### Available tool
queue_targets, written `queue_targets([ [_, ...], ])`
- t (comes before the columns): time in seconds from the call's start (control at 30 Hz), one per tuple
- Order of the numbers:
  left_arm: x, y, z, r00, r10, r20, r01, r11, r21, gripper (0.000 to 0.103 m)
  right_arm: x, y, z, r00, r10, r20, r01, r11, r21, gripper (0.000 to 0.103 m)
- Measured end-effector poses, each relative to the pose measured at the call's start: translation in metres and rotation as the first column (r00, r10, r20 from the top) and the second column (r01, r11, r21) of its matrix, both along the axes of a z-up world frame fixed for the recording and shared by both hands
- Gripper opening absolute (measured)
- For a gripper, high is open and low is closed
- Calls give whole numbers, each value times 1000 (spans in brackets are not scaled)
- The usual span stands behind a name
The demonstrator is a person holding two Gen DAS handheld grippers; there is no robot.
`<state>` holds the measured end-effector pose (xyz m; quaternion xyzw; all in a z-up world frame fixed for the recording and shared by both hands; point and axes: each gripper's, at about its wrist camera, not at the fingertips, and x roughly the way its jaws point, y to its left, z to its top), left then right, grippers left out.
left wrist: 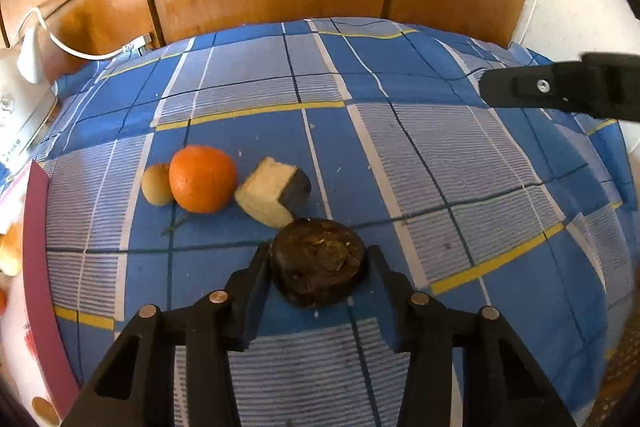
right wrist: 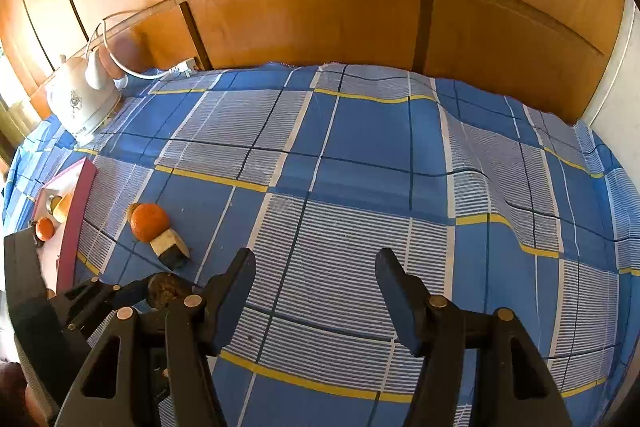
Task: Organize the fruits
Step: 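Move both grippers back toward the remaining fruits on the cloth, then grasp the dark brown round fruit with the left gripper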
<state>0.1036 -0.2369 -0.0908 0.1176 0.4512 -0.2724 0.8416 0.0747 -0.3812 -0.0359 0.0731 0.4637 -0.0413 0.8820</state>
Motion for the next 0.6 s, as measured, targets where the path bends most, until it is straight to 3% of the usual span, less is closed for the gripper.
queue_targets([
  [0.17, -19, 32, 1, 999, 34, 5, -34, 999, -38, 46, 0, 2, -4, 1000, 10, -18, -10, 1000, -16, 63],
  [0.37, -51, 75, -4, 991, 65, 113, -60, 997, -49, 47, 2, 5, -11, 998, 24, -50, -25, 999, -34, 63],
  [0.6, -57, 76, -8, 983, 62, 170, -55, 997, -45, 48, 3, 7, -16, 997, 38, -66, -39, 999, -19, 63],
])
